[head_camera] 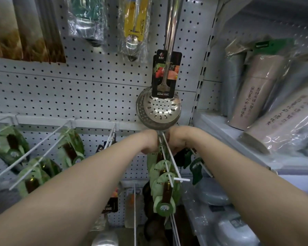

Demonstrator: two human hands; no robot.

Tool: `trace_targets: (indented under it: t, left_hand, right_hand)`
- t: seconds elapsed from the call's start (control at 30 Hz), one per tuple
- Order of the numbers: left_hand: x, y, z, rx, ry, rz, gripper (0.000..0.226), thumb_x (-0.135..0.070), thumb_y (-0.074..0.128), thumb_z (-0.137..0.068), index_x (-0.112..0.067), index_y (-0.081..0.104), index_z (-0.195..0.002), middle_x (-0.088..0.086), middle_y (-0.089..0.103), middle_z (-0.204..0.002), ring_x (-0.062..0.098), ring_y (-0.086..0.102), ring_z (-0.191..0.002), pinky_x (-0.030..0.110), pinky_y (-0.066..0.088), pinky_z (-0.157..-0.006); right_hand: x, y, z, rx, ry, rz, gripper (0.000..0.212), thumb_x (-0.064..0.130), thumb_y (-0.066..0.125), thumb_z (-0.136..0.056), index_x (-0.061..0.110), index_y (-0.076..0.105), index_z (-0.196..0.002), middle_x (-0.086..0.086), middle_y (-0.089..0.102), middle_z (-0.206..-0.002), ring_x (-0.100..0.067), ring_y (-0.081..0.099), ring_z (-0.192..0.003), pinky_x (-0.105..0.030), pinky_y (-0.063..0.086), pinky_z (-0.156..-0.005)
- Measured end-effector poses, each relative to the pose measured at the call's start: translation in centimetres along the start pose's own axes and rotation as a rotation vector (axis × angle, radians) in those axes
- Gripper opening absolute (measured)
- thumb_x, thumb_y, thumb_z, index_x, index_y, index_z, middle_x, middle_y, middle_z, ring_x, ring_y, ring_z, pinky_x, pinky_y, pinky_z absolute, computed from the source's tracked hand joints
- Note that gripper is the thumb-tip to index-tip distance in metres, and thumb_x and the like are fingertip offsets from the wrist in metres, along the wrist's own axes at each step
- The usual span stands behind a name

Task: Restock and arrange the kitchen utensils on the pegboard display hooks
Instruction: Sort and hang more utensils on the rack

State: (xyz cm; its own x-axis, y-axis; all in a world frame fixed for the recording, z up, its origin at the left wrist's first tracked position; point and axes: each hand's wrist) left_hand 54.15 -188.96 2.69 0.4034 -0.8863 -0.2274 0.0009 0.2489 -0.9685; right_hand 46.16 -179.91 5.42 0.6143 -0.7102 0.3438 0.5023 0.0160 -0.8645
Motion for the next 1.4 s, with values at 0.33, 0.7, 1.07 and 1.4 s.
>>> trace_targets:
  t: [0.33,0.7,1.07,1.4]
  left_hand:
    - [-1.5,1.0,3.3,0.113,-0.041,0.404,0.014,-0.002,0.071,-0.083,-0.006,0.069,-0.096,0.008,0.069,-0.092,0.023,0.069,-0.086,0.038,0.059,-0.083]
    - [-1.5,2.4,3.3,-0.149,-0.108,0.353,0.015,-0.014,0.070,-0.083,-0.015,0.073,-0.097,0.006,0.071,-0.102,0.023,0.068,-0.095,0.036,0.057,-0.086]
    - [-1.1,3.0,8.1,-0.002,0.048,0.243,0.019,-0.012,0.061,-0.090,-0.013,0.067,-0.108,0.004,0.066,-0.112,0.019,0.065,-0.098,0.031,0.055,-0.088]
    - [5.9,-4.0,15.3,-0.384,0.196,0.413,0.012,-0.022,0.064,-0.091,-0.034,0.067,-0.091,-0.011,0.065,-0.098,0.010,0.059,-0.095,0.026,0.047,-0.087]
  right_hand:
    - [0.0,1.4,4.3,0.036,0.044,-0.131,0.015,-0.010,0.064,-0.086,-0.001,0.066,-0.098,-0.010,0.067,-0.082,-0.013,0.065,-0.059,-0.018,0.055,-0.048]
    - [0.2,1.9,3.0,-0.121,0.090,-0.059,0.022,0.003,0.065,-0.091,-0.002,0.065,-0.112,-0.012,0.071,-0.107,-0.022,0.069,-0.081,-0.027,0.060,-0.070]
    - [0.9,2.5,8.7,-0.040,0.170,-0.220,0.014,-0.006,0.060,-0.091,-0.001,0.064,-0.103,-0.011,0.068,-0.087,-0.017,0.066,-0.069,-0.022,0.058,-0.058]
    - [8.3,4.2,12.0,-0.536,-0.104,-0.153,0.020,0.001,0.072,-0.083,0.016,0.067,-0.096,-0.007,0.069,-0.102,-0.023,0.070,-0.092,-0.038,0.059,-0.084]
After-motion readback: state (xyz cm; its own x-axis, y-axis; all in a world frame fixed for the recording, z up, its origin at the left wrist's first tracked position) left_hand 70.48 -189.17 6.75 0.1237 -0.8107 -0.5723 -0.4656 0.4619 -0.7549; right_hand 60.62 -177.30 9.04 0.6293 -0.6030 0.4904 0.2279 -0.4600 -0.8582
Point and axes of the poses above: each hand's wrist, its own z-axis away from the middle knuckle, its own y-axis out of the palm, x = y × z
